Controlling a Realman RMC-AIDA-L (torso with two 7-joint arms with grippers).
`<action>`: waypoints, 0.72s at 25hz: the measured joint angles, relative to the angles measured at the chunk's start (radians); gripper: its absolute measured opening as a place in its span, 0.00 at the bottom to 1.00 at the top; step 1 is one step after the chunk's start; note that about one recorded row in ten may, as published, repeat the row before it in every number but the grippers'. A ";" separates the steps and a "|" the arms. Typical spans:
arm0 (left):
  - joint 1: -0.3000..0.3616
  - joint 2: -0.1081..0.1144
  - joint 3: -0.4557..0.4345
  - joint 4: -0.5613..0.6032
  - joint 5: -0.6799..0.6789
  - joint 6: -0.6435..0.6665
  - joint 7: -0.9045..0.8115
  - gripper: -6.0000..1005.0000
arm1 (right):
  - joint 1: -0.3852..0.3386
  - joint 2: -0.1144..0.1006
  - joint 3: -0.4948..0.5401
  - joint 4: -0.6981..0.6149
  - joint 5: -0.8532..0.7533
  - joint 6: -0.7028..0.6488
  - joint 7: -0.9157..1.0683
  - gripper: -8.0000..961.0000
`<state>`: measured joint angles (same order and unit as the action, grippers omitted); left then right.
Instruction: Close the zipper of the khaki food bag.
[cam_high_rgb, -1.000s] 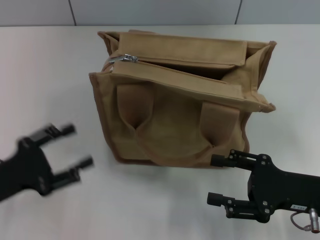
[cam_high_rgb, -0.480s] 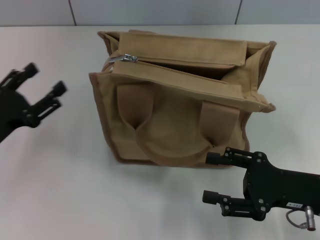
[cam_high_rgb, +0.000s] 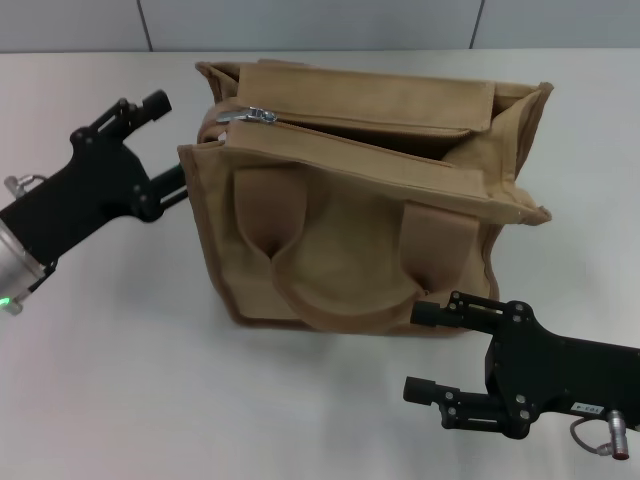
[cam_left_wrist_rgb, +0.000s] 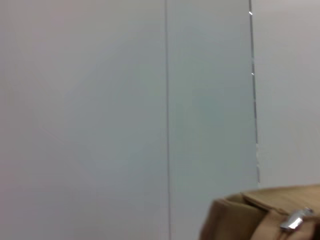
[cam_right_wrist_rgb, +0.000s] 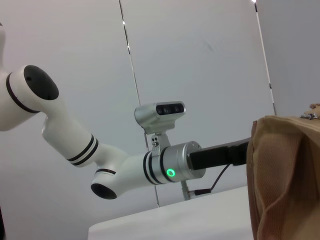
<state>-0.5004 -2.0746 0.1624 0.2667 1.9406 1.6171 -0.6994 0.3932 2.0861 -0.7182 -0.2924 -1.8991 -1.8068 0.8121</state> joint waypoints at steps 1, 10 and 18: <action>-0.005 0.000 0.000 -0.007 -0.019 -0.008 0.001 0.76 | 0.000 0.000 0.000 0.000 0.000 0.000 0.000 0.77; -0.009 -0.001 0.008 -0.037 -0.076 -0.005 0.002 0.76 | -0.006 0.000 0.000 0.000 0.000 0.000 -0.001 0.77; -0.001 -0.001 0.026 -0.061 -0.069 -0.004 0.074 0.75 | 0.001 0.000 0.000 0.003 0.000 0.011 -0.001 0.77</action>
<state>-0.5010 -2.0754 0.1883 0.2053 1.8720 1.6132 -0.6258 0.3945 2.0863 -0.7179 -0.2897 -1.8989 -1.7954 0.8114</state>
